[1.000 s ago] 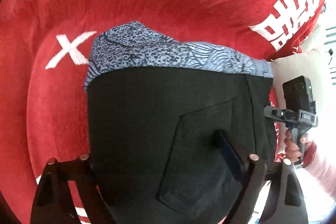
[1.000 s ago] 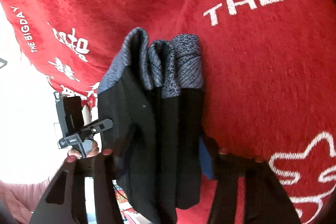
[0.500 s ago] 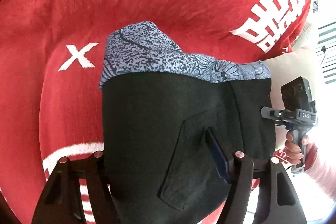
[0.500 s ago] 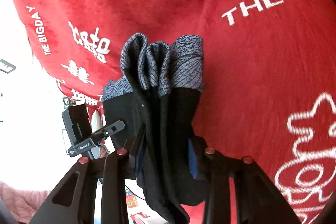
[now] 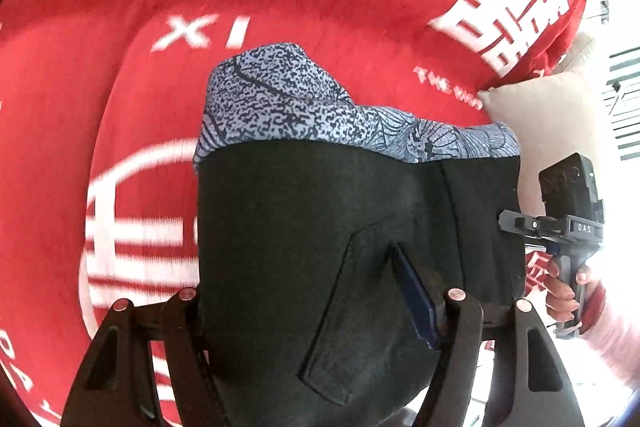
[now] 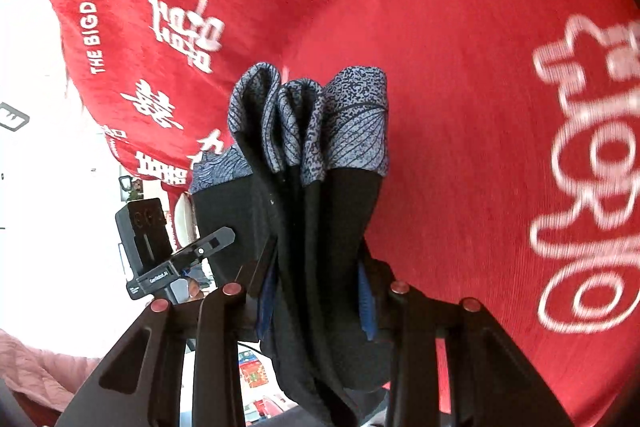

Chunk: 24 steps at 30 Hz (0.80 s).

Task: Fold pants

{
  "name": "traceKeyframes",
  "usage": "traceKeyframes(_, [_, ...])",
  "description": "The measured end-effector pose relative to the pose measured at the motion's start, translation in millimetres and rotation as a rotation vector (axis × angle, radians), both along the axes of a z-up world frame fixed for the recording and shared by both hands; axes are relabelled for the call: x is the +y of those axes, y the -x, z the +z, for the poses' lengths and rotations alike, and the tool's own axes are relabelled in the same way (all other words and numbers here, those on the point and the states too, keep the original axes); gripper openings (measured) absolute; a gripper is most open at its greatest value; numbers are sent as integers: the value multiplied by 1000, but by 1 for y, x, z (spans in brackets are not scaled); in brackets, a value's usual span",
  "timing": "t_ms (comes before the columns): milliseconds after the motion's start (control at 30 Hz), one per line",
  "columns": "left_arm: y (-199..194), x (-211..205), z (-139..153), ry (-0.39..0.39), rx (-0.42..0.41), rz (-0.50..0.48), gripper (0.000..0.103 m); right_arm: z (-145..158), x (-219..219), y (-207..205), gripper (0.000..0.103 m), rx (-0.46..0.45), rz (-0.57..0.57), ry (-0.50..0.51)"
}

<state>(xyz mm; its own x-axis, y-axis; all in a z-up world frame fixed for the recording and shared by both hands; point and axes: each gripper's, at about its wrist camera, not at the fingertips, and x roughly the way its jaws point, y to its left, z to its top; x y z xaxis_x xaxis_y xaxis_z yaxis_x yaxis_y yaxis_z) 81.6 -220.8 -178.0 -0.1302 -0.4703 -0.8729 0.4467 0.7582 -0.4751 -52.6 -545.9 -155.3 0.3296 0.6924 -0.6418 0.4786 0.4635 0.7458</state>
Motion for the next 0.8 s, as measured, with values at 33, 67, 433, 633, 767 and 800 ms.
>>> traceKeyframes(33, [3,3,-5,-10,2,4,72,-4,3,5,37,12,4,6])
traceKeyframes(67, [6,5,-10,-19,2,8,72,-10,7,9,37,20,11,24])
traceKeyframes(433, [9,22,16,-194,-217,98,84,15,28,9,54,101,93,387])
traceKeyframes(633, [-4,22,62,-119,-291,143,84,60,34,4,20,85,83,569])
traceKeyframes(767, [-12,2,51,-70,-258,107,84,69,42,-11,18,38,76,568])
traceKeyframes(800, [-11,-2,46,-69,-249,96,84,66,46,-13,18,41,82,562])
